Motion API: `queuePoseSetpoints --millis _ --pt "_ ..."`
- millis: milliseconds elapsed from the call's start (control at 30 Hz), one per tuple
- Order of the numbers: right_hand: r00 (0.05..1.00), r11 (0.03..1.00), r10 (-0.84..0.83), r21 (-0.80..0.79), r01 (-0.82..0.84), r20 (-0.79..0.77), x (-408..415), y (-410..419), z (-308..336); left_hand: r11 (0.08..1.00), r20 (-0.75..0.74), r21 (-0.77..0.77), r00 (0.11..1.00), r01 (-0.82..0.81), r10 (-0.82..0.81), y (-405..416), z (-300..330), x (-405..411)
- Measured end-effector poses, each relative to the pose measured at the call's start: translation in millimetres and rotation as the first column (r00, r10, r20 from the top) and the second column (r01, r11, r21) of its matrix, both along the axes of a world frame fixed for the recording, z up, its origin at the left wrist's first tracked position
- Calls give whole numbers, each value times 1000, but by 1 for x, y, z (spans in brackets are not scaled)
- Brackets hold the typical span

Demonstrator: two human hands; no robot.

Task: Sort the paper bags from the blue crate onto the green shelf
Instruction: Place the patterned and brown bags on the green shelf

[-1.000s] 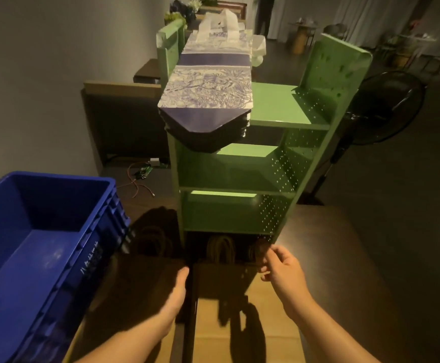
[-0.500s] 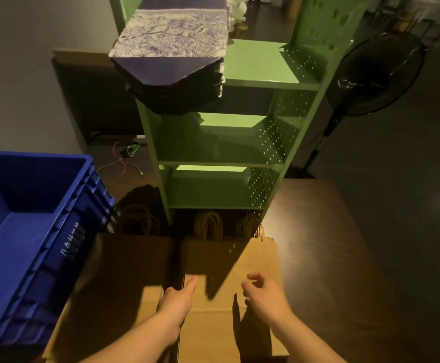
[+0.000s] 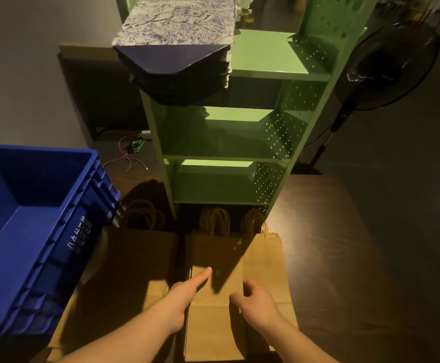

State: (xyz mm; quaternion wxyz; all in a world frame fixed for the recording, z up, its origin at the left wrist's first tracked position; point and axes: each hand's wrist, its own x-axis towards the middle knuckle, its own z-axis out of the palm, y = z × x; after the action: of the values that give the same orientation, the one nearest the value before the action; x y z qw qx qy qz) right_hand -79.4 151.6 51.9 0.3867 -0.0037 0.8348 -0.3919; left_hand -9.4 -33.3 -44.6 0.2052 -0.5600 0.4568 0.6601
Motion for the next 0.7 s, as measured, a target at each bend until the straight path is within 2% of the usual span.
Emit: queuePoseSetpoints --millis 100,167,233,367,533,700 --pt "1000 1000 5 10 -5 12 1 -2 1 999 -37 3 999 32 -32 4 33 -1" --pt "1000 1000 -6 18 6 8 2 -1 1 996 -91 -68 994 61 -67 14 76 1" --pt "1000 1000 -6 14 6 10 2 -1 1 983 -122 -156 985 99 -119 21 93 2" --pt "999 999 4 34 -6 40 2 1 1 957 -162 -264 972 121 -168 25 95 2" --pt "1000 997 -19 72 19 -4 1 0 8 932 -214 -328 948 157 -235 20 100 9" --pt "995 996 -85 -22 86 49 1 -6 11 944 -245 -285 940 164 -237 1 109 21"
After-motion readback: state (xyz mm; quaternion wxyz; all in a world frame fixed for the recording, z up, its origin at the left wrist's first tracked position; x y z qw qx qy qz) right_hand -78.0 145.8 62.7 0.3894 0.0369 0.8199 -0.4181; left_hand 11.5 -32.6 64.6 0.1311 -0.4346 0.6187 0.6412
